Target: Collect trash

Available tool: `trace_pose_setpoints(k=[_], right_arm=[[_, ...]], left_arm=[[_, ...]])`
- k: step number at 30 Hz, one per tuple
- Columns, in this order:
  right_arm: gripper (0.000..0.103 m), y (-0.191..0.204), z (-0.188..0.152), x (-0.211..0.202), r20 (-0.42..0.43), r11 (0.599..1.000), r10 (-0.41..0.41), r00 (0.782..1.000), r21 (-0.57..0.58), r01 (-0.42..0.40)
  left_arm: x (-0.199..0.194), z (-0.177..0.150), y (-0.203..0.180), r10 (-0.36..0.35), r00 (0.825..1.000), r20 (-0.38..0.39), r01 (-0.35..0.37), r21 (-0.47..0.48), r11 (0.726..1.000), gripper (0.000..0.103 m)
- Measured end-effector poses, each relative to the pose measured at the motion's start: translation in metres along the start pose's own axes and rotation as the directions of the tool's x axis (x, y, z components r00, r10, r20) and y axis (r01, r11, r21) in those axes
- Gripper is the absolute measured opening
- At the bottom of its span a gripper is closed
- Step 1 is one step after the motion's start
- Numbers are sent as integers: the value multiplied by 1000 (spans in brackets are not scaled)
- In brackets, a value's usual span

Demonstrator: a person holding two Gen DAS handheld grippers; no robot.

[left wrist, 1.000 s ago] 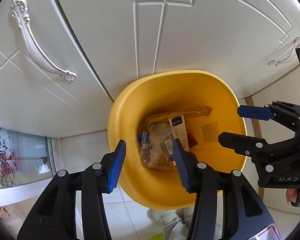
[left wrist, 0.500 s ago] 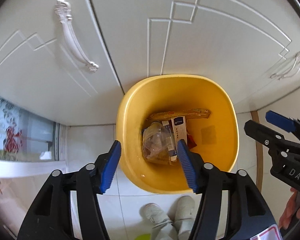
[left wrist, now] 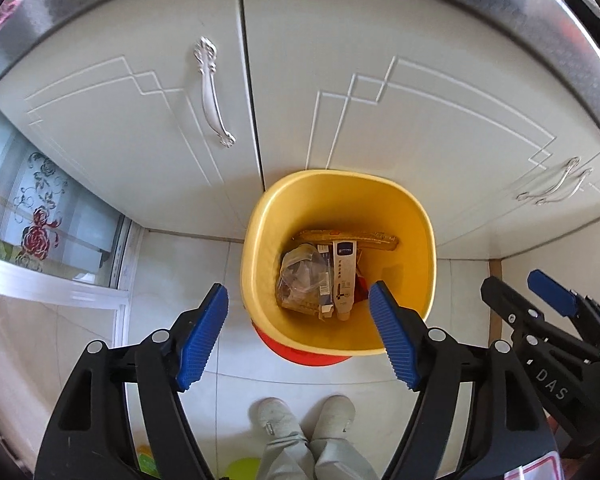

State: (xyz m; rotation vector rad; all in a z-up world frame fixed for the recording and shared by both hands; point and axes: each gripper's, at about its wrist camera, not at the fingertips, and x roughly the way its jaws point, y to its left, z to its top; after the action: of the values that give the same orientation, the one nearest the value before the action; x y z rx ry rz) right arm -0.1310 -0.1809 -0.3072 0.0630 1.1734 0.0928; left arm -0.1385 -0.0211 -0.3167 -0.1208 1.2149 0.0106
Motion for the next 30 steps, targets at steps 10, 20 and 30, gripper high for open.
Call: trace_pose_setpoints(k=[10,20,30], right_arm=[[69,8,0,-21,-12,1000,11,1000,-4,-11],[69,7,0,-24,-12,1000,20,1000,-5,-20],[69,10,1,-25,-13,1000,29,999,-11,-29]], left_arm=[[-28,1,1,10,1000,18,-10,0,1000,73],[-36,2,0,16,999,31,-16,1,1000,73],[-39,4,0,11,999,32,-10,-6,1000,73]])
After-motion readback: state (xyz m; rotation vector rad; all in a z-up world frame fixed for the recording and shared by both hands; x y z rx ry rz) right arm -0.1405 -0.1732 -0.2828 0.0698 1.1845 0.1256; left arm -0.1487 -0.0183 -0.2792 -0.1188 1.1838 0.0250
